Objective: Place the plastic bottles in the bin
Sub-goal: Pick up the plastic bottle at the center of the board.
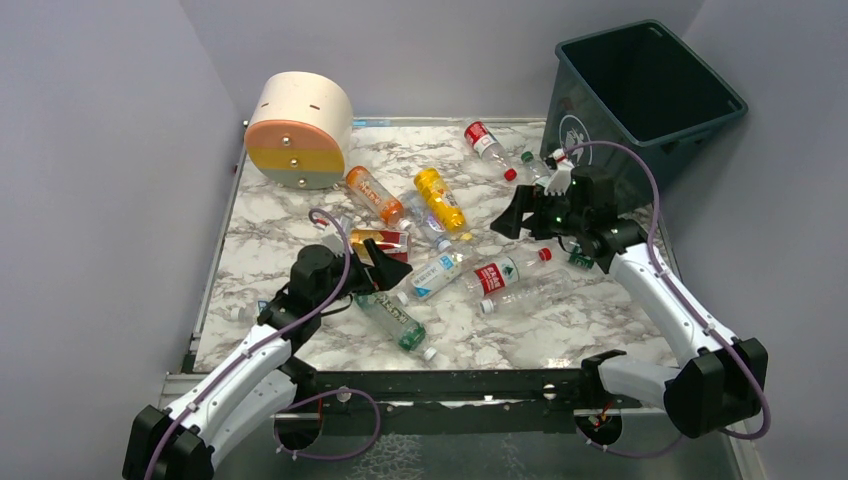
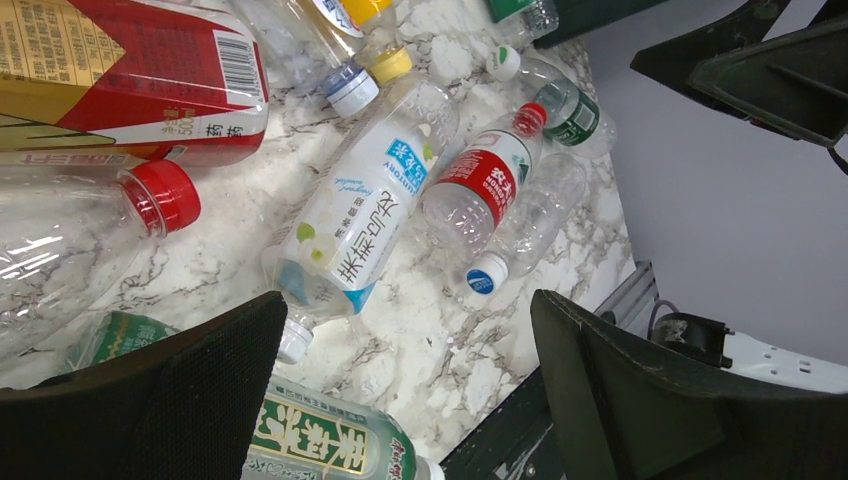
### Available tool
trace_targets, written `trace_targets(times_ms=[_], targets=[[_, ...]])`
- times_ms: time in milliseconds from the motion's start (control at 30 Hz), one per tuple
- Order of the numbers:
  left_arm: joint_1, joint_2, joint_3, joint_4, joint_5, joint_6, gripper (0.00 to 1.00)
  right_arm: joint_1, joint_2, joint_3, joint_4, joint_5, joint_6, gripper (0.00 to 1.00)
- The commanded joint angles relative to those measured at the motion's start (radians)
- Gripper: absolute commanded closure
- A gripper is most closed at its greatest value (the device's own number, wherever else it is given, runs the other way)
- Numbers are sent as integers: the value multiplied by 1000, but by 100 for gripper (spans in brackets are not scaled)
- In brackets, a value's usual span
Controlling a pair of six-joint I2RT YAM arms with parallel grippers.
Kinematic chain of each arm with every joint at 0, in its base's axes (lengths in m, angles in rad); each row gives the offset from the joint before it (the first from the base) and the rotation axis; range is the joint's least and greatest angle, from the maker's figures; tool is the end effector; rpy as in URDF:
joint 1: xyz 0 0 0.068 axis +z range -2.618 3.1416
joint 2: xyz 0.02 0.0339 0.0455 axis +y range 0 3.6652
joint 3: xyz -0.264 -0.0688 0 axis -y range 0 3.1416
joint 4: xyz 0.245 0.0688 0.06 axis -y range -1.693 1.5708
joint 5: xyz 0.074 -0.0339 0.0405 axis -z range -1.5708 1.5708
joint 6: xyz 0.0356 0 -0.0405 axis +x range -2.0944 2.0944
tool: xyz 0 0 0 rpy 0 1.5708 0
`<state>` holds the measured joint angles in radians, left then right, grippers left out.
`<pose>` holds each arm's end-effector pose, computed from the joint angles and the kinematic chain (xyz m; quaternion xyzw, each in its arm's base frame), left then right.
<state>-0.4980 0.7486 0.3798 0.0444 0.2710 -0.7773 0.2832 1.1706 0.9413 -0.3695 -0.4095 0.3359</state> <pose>0.1530 -0.0941 0.2263 -0.0339 0.8077 -0.4324 0.3993 0.2433 0.0856 0.2993 -0.0721 0.8679 0.3106 0.3808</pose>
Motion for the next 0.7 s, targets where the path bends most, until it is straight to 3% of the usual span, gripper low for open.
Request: trace_targets(times_ms=[0, 667], targets=[[-4, -34, 8, 15, -13, 0, 1, 7, -48, -11, -14, 20, 8, 1], [-4, -6, 97, -63, 52, 22, 1, 7, -74, 12, -46, -10, 23, 0]])
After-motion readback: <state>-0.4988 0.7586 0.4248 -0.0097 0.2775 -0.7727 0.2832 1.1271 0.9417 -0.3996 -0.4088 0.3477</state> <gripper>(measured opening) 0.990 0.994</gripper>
